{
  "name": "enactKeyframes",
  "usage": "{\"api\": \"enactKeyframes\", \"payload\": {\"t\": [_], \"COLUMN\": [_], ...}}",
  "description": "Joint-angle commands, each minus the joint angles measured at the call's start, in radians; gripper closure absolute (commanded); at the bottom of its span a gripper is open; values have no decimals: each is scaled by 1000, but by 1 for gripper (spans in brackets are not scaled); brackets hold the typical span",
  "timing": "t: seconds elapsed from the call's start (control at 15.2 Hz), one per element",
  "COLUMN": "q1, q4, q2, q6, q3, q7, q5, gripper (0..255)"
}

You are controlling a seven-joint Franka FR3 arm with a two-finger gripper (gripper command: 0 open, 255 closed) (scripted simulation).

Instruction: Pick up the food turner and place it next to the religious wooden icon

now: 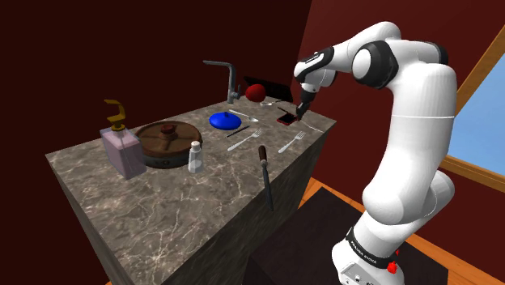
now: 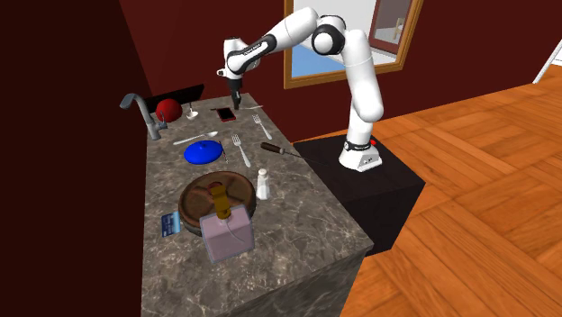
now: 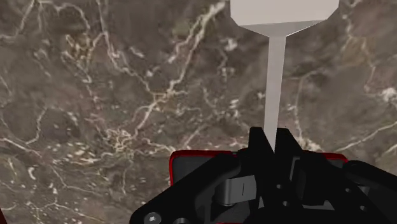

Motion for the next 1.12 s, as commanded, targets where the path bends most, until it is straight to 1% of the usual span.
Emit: {"api": "enactKeyframes", "payload": {"t": [0.0, 0.53, 0.59, 0.92, 1.06], "q1": [-2, -2, -2, -2, 0], "q4": [-6, -6, -6, -6, 18], "q2": [13, 13, 13, 13, -19], "q6": [18, 18, 18, 18, -35], "q3": [2, 2, 2, 2, -5], "q7": [-5, -5, -5, -5, 4], "q5": [6, 5, 5, 5, -8], "gripper": [255, 255, 0, 0, 0]}}
